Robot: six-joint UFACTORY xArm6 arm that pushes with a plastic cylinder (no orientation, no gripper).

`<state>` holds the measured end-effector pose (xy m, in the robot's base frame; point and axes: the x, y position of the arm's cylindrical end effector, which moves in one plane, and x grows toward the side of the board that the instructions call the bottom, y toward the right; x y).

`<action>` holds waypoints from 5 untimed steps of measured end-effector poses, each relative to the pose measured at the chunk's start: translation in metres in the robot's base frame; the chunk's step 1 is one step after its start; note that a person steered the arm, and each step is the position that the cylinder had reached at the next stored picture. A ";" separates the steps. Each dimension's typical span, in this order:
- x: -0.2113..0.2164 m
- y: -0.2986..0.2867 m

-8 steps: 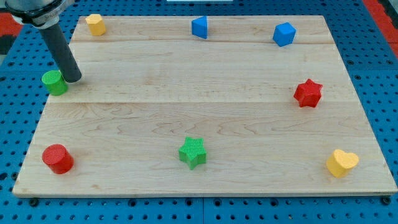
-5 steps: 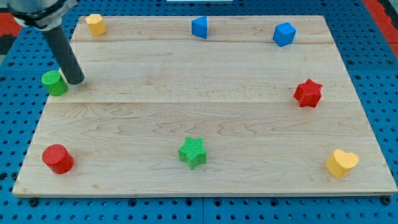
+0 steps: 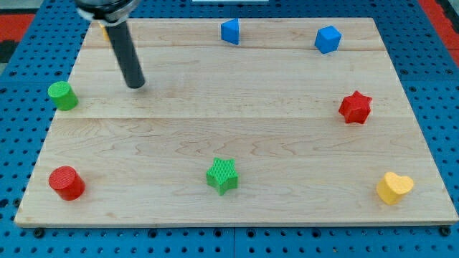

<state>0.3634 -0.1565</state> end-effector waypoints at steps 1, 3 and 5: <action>-0.040 -0.062; -0.036 -0.148; 0.088 -0.147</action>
<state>0.4518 -0.3040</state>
